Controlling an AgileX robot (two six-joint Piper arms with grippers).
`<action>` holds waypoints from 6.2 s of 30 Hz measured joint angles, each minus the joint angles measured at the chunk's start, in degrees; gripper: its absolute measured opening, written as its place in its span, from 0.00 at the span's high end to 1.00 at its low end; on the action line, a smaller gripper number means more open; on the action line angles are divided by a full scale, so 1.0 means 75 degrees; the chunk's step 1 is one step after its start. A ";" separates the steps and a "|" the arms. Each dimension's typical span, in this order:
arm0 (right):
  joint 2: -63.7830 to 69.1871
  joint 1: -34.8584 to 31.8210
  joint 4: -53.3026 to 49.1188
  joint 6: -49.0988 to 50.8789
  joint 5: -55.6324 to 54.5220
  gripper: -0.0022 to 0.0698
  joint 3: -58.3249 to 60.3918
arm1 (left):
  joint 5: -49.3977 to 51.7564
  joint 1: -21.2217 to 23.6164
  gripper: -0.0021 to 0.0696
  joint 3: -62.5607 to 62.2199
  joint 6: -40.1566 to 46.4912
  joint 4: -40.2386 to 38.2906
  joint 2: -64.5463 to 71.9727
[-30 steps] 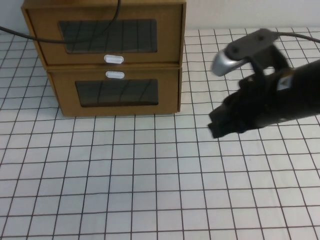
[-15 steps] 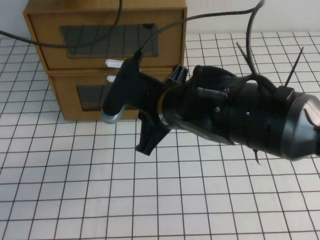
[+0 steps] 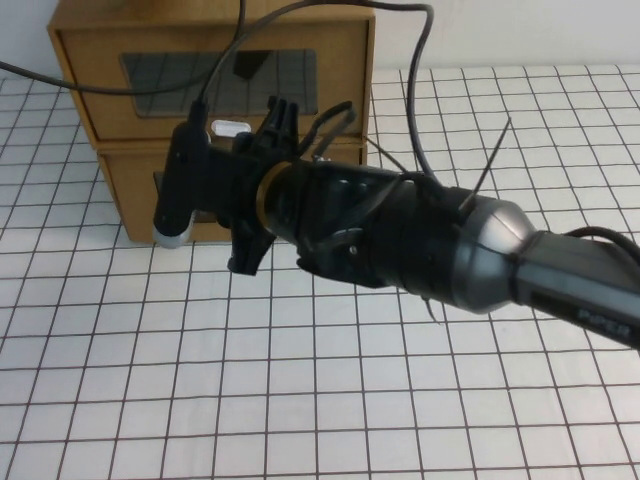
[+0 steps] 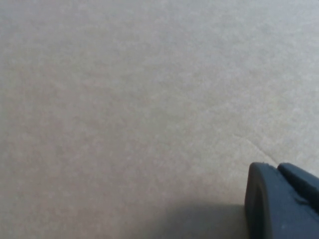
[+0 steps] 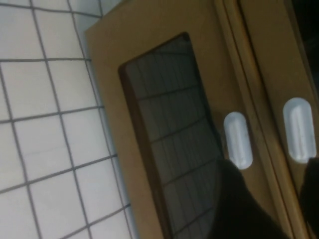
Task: Open the shoe box
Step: 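Pull the top drawer of the cardboard box fully open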
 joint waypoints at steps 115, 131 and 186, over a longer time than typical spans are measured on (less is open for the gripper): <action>0.1945 -0.0541 -0.2082 0.0658 -0.0088 0.83 -0.2226 | 0.0498 0.0000 0.97 -0.0078 -0.0049 -0.0034 0.0000; 0.1935 -0.0374 -0.2348 0.0311 0.0404 0.95 -0.2170 | 0.0559 0.0000 0.97 -0.0078 -0.0089 -0.0067 0.0000; 0.1316 -0.0270 -0.2845 0.1746 0.0173 0.64 -0.1345 | 0.0890 0.0000 0.97 -0.0094 -0.0410 -0.0113 0.0000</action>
